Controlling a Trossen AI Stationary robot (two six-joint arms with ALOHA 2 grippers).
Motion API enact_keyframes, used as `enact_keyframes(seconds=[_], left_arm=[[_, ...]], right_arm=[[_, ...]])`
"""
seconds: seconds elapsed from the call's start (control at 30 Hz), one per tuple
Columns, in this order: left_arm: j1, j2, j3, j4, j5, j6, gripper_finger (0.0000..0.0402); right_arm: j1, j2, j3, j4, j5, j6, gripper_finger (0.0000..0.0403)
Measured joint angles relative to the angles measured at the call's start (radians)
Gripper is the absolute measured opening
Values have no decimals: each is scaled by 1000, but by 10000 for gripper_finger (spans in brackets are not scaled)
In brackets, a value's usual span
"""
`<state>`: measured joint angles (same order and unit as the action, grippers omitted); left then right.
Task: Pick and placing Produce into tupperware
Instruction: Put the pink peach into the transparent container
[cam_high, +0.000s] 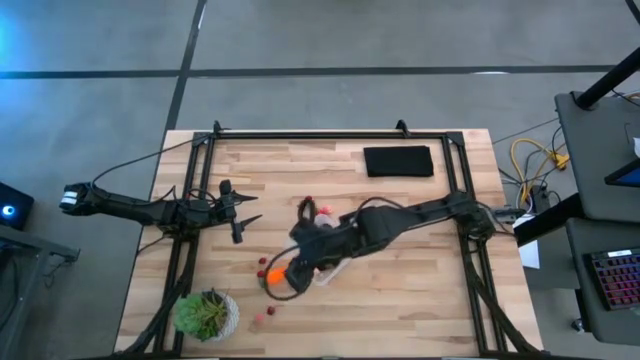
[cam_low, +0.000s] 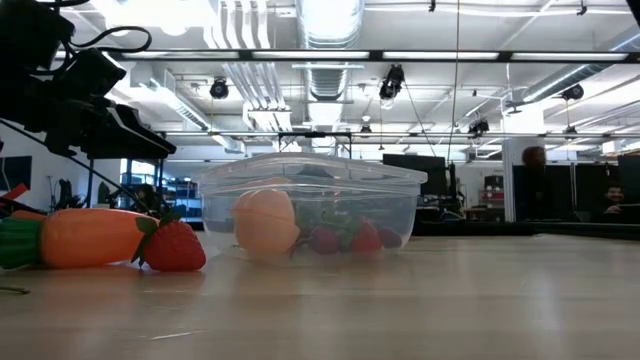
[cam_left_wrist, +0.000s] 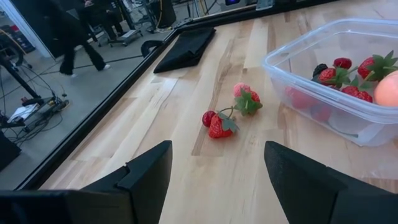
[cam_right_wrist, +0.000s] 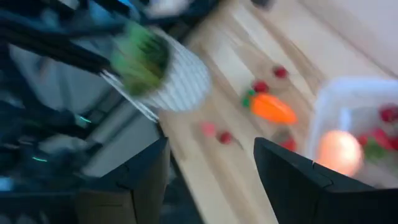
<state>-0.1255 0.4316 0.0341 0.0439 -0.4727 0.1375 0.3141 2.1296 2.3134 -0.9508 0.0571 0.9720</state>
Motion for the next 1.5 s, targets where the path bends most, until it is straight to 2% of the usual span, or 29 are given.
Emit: enact_keyframes(seconds=[0.1,0.23,0.37,0.53,0.63,0.73,0.83,1.13,1.27,1.4,1.5], left_arm=[[0,0,0,0,0,0,242],[0,0,0,0,0,0,242],[0,0,0,0,0,0,242],[0,0,0,0,0,0,242],[0,0,0,0,0,0,242],[0,0,0,0,0,0,242],[0,0,0,0,0,0,242],[0,0,0,0,0,0,242],[0,0,0,0,0,0,242],[0,0,0,0,0,0,242],[0,0,0,0,0,0,242]], right_arm=[[7,-30,0,103,52,-57,226],[23,-32,-4,230,45,-240,226],[-7,-27,-49,281,-145,-243,226],[-46,-20,-197,336,-341,-254,226],[-46,-62,-307,333,-396,-272,226],[-58,-165,-441,338,-425,-305,226],[-80,-322,-609,363,-411,-346,226],[-99,-863,-1130,592,-190,-401,226],[-99,-1033,-1316,641,-139,-431,226],[-99,-1174,-1454,629,-25,-402,226],[-104,-1267,-1529,608,43,-279,226]])
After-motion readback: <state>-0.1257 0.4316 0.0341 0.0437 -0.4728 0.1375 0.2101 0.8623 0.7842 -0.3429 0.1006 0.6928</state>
